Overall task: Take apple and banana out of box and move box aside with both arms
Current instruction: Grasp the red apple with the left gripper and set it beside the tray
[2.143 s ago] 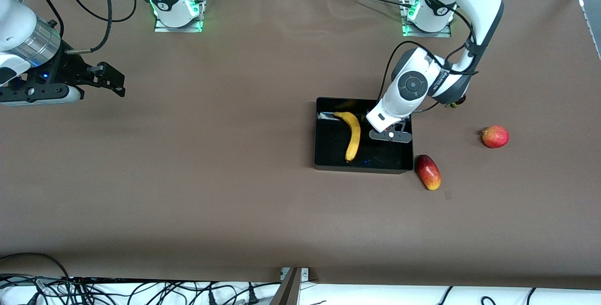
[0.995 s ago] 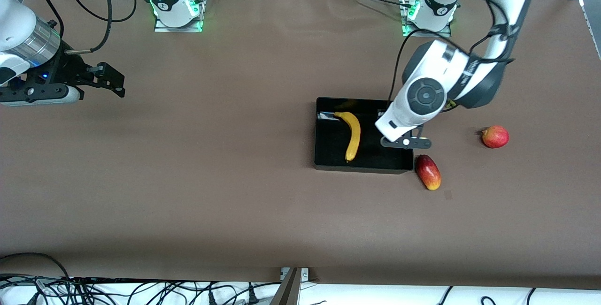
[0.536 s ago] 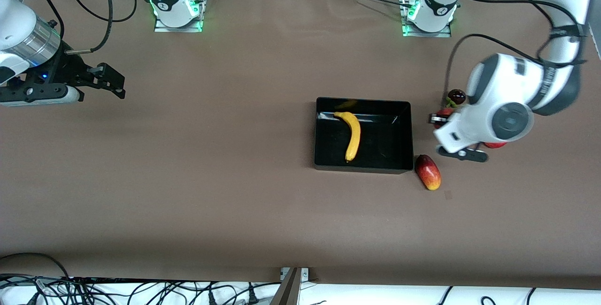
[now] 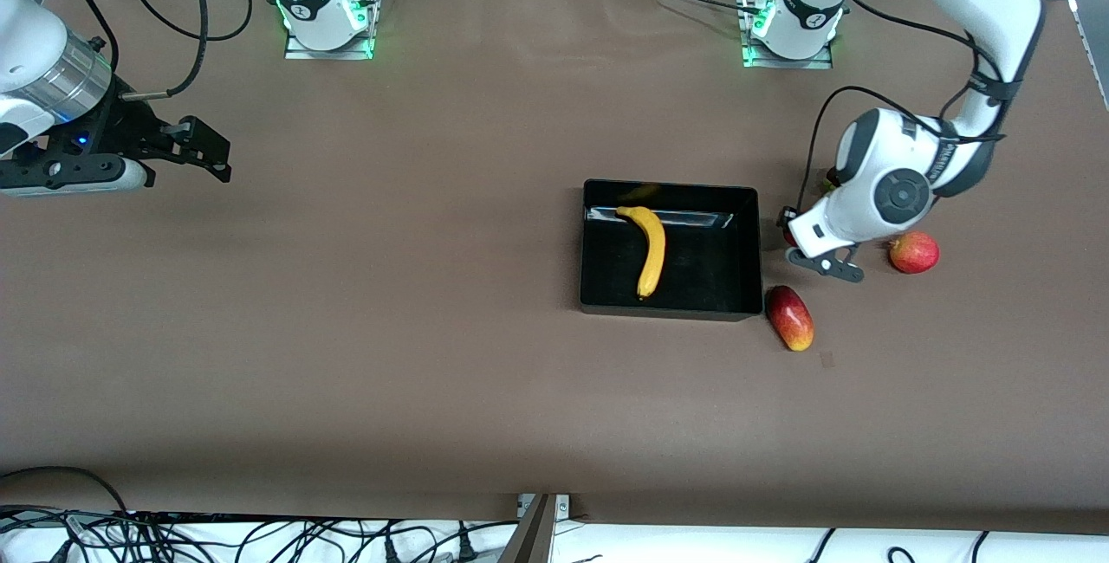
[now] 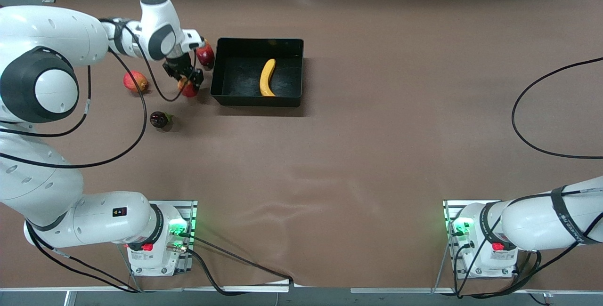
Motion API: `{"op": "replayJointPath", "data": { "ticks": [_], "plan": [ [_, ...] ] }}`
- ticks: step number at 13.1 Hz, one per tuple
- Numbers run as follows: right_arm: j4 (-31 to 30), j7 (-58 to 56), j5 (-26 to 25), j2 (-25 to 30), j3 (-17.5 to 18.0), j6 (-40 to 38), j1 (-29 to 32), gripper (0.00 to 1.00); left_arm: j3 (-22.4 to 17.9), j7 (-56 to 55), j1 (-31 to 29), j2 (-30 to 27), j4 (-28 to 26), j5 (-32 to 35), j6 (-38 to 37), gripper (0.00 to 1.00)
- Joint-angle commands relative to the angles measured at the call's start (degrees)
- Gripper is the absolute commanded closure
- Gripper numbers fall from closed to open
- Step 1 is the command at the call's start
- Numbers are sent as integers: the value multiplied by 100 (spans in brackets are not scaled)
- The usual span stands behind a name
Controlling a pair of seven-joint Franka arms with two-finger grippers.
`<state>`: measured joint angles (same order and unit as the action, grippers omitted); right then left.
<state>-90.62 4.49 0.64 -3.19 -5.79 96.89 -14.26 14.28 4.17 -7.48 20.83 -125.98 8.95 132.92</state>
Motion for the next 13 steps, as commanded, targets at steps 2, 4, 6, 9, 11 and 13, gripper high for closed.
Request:
{"op": "replayJointPath", "data": {
  "ticks": [2, 4, 6, 9, 11, 13],
  "plan": [
    [45, 52, 33, 12, 25, -91, 63, 0, 49, 119, -131, -255, -138, 142, 16, 0],
    [45, 52, 33, 12, 25, -91, 55, 0, 93, 49, -70, -404, 290, 133, -631, 0],
    [45, 61, 33, 3, 25, -117, 55, 0, 391, 23, -61, -344, 1360, 36, -1982, 0],
    [45, 70, 33, 3, 25, -144, 63, 0, 734, -503, 0, -80, 2235, -813, -2472, 0],
    [36, 70, 33, 3, 25, -144, 55, 0, 796, -1291, 455, 165, 2533, -939, -2359, 0],
    [36, 70, 33, 3, 34, -144, 55, 0, 787, -2485, 1096, 499, 2666, -861, -1886, 0]
  ]
}}
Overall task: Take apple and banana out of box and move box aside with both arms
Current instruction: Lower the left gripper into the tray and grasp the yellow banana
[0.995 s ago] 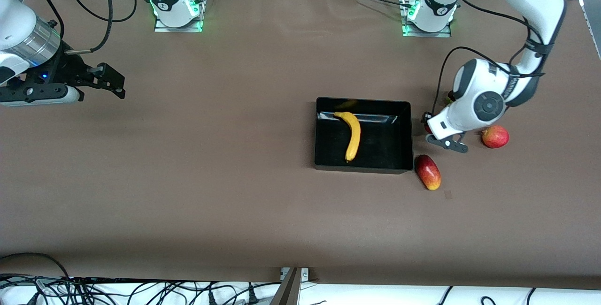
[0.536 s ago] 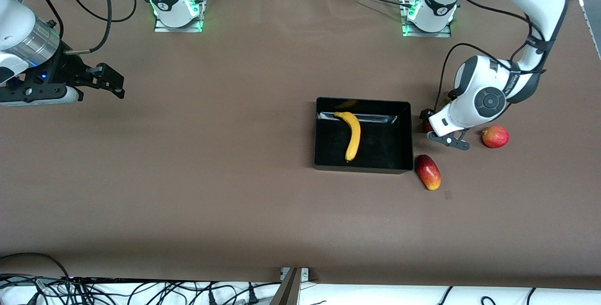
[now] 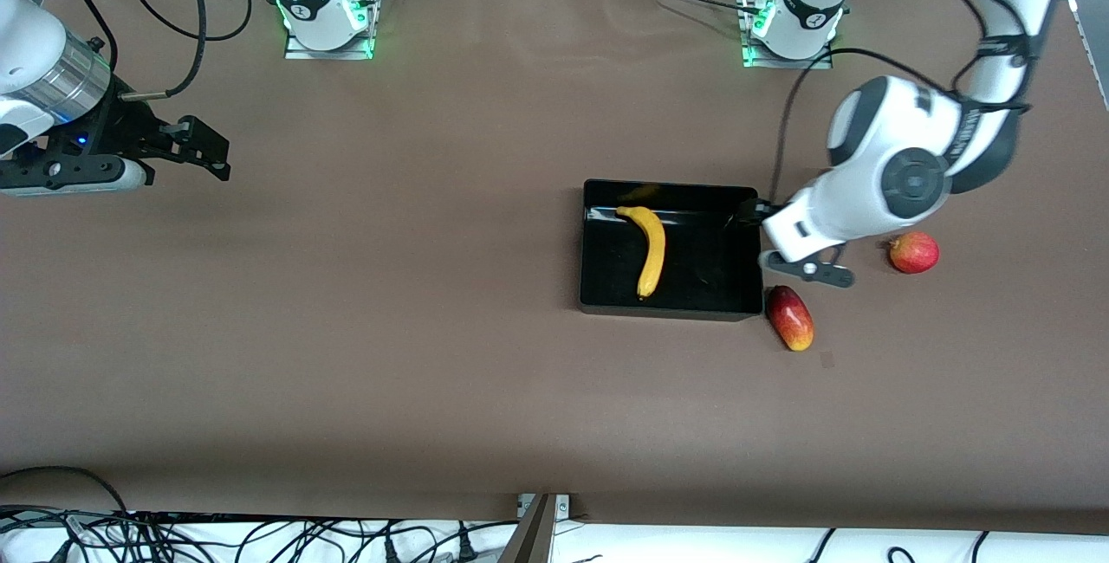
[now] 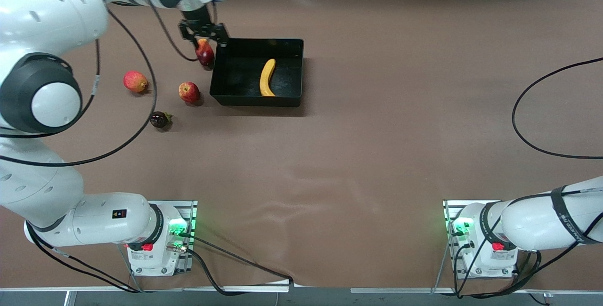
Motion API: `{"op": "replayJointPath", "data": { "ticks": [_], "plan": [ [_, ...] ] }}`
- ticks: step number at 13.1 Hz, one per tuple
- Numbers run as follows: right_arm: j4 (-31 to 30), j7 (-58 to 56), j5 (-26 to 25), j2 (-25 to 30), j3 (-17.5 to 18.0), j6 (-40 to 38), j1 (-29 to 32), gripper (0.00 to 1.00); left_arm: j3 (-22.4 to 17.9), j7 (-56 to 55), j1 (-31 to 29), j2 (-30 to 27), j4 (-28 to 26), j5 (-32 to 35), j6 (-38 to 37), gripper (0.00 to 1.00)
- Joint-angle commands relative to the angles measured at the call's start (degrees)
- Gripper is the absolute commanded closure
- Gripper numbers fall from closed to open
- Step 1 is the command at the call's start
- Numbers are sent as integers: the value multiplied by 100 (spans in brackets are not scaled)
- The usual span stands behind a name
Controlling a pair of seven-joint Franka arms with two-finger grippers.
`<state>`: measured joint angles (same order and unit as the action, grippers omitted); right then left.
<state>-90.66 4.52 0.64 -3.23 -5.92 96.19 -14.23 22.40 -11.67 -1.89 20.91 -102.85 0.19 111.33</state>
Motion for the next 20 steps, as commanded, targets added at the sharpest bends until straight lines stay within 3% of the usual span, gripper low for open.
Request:
{"op": "replayJointPath", "data": {
  "ticks": [1, 3, 5, 10, 11, 13, 15, 16, 17, 20],
  "plan": [
    [39, 66, 33, 7, 39, -74, 52, 0, -43, -1368, 802, 720, 344, 43, 650, 0],
    [39, 66, 33, 7, 39, -74, 61, 0, -51, -1873, 1102, 1203, 318, 121, 1248, 0],
    [39, 66, 33, 7, 39, -74, 52, 0, -43, -1944, 1147, 1424, 283, 682, 1418, 0],
    [39, 66, 33, 7, 39, -74, 61, 0, -51, -1953, 1244, 1855, 169, 764, 2023, 0],
    [39, 66, 33, 7, 39, -74, 61, 0, -52, -1953, 1279, 1899, 168, 764, 2050, 7],
    [39, 66, 33, 7, 39, -74, 61, 0, -60, -1945, 1306, 1900, 125, 764, 2051, 50],
    [39, 66, 33, 7, 30, -74, 69, 0, -60, -1927, 1271, 1882, 98, 772, 1990, 85],
    [39, 66, 33, 7, 30, -74, 69, 0, -52, -1918, 1236, 1830, 124, 764, 1911, 94],
    [39, 66, 33, 7, 30, -74, 69, 0, -52, -1918, 1227, 1768, 203, 764, 1684, 98],
    [39, 58, 33, 7, 30, -74, 69, 0, -43, -1944, 1218, 1619, 694, 755, 938, 100]
  ]
}}
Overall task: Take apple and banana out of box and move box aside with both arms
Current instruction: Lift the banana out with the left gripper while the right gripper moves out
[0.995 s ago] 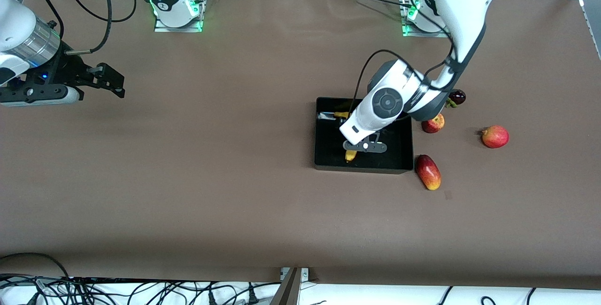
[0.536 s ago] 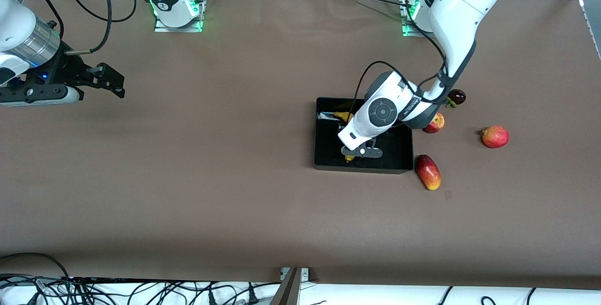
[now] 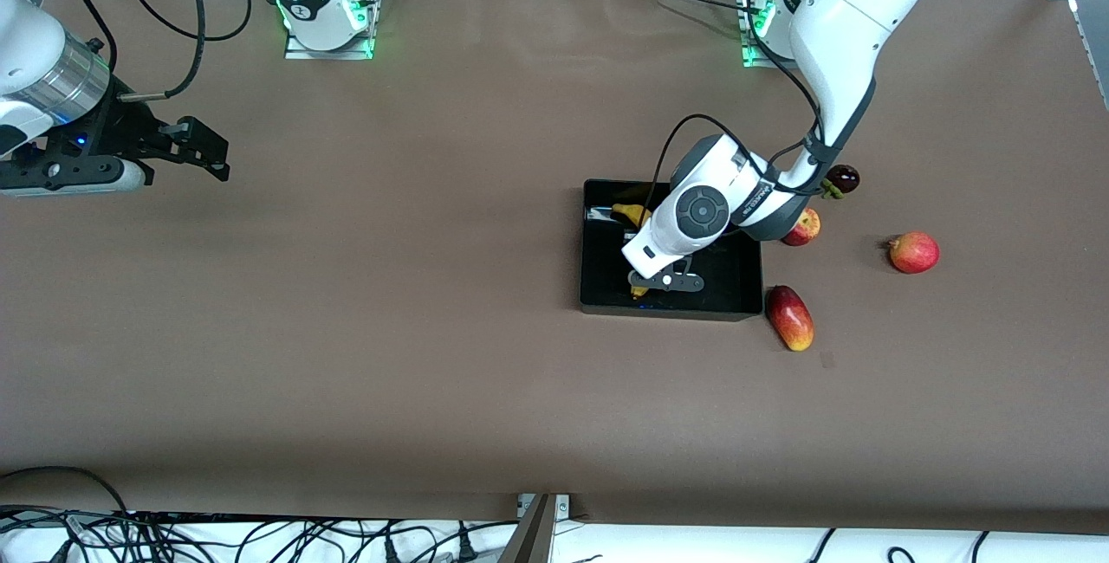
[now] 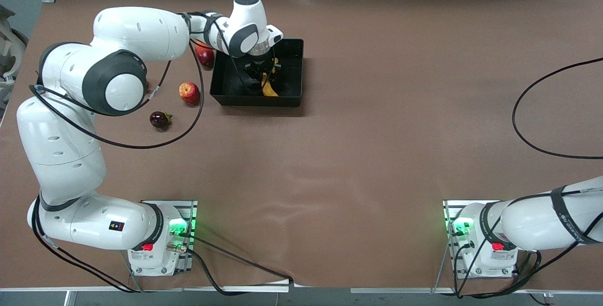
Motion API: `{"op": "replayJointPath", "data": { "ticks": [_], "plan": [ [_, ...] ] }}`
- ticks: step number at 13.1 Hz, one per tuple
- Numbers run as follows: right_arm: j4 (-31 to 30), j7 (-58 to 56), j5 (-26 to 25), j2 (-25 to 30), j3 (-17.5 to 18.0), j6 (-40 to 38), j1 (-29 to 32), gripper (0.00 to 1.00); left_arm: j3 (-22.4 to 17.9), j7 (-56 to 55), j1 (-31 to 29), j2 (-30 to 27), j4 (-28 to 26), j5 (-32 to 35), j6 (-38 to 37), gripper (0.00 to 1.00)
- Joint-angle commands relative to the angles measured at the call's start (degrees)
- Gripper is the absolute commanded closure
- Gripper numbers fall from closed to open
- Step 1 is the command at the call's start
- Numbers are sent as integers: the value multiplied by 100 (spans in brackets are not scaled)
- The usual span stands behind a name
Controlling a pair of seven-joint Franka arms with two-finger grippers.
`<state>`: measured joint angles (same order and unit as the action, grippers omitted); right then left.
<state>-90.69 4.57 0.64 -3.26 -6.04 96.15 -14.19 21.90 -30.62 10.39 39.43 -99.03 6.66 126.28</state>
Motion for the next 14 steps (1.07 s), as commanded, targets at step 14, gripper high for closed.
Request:
{"op": "replayJointPath", "data": {
  "ticks": [14],
  "plan": [
    [60, -35, 120, -70, 68, 167, 48, 0, -46, 2786, -2364, -384, 1695, 617, -3315, 96]
  ]
}}
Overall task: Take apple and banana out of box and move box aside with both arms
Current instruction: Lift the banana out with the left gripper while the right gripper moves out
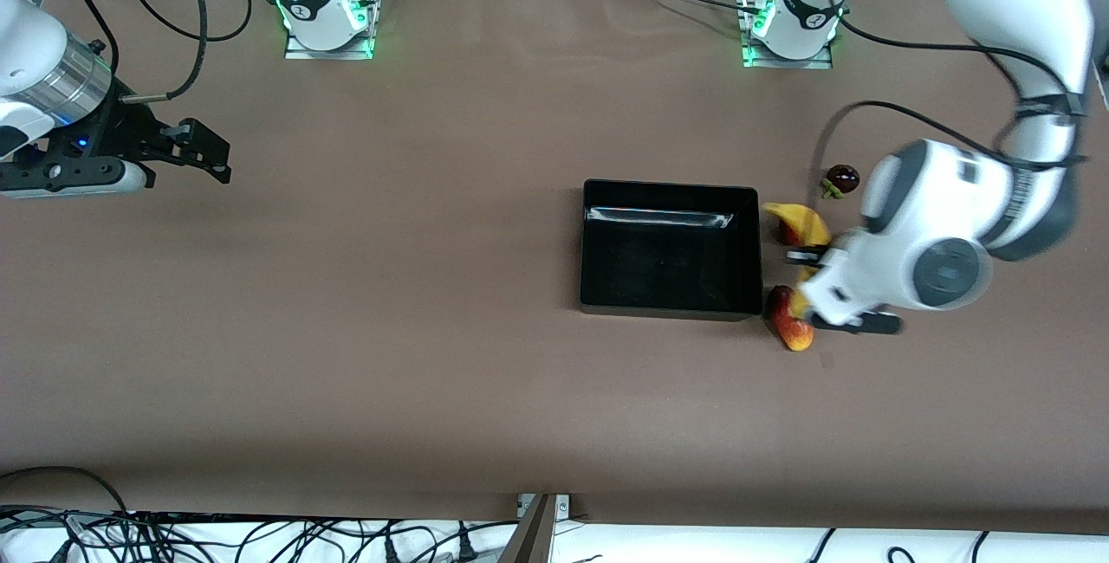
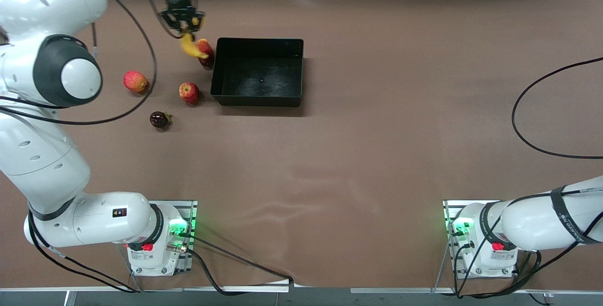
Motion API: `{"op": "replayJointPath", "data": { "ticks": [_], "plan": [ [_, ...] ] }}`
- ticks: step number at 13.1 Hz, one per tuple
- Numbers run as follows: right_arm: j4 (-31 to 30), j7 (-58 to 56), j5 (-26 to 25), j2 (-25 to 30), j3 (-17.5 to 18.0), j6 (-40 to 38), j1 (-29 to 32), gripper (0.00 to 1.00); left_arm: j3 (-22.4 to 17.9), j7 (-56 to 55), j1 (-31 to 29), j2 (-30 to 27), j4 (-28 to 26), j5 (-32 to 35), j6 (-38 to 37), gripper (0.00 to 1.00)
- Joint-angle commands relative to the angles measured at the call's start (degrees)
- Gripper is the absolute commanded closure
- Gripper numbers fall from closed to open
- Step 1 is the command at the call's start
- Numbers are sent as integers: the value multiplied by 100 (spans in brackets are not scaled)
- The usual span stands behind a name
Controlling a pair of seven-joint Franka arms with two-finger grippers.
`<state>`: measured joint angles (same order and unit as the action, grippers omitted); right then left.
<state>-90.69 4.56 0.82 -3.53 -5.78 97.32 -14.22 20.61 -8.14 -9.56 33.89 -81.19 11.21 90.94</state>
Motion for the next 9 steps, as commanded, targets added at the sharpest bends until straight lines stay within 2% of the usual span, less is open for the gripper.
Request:
{"op": "replayJointPath", "data": {
  "ticks": [1, 3, 5, 6, 7, 8, 9],
  "plan": [
    [60, -43, 242, -147, 33, 50, 59, 0, 84, 890, -658, 196, -281, 232, 580, 95],
    [-1, -44, 349, -244, 33, -55, 51, 0, 75, 1253, -968, 206, -842, 276, 1449, 95],
    [33, -61, 331, -507, 68, -82, -19, 0, 75, 1245, -1152, 205, -1519, 845, 2537, 94],
    [25, -96, 331, -508, 76, -90, -28, 0, 75, 1245, -1249, 206, -1836, 926, 3022, 94],
    [16, -105, 349, -578, 94, -99, -28, 0, 75, 1245, -1320, 214, -2074, 935, 3366, 89],
    [16, -140, 358, -639, 94, -195, -28, 0, 75, 1245, -1346, 232, -2181, 953, 3569, 76],
    [16, -244, 384, -657, 103, -248, -89, 0, 75, 1245, -1338, 267, -2173, 953, 3571, 30]
  ]
}}
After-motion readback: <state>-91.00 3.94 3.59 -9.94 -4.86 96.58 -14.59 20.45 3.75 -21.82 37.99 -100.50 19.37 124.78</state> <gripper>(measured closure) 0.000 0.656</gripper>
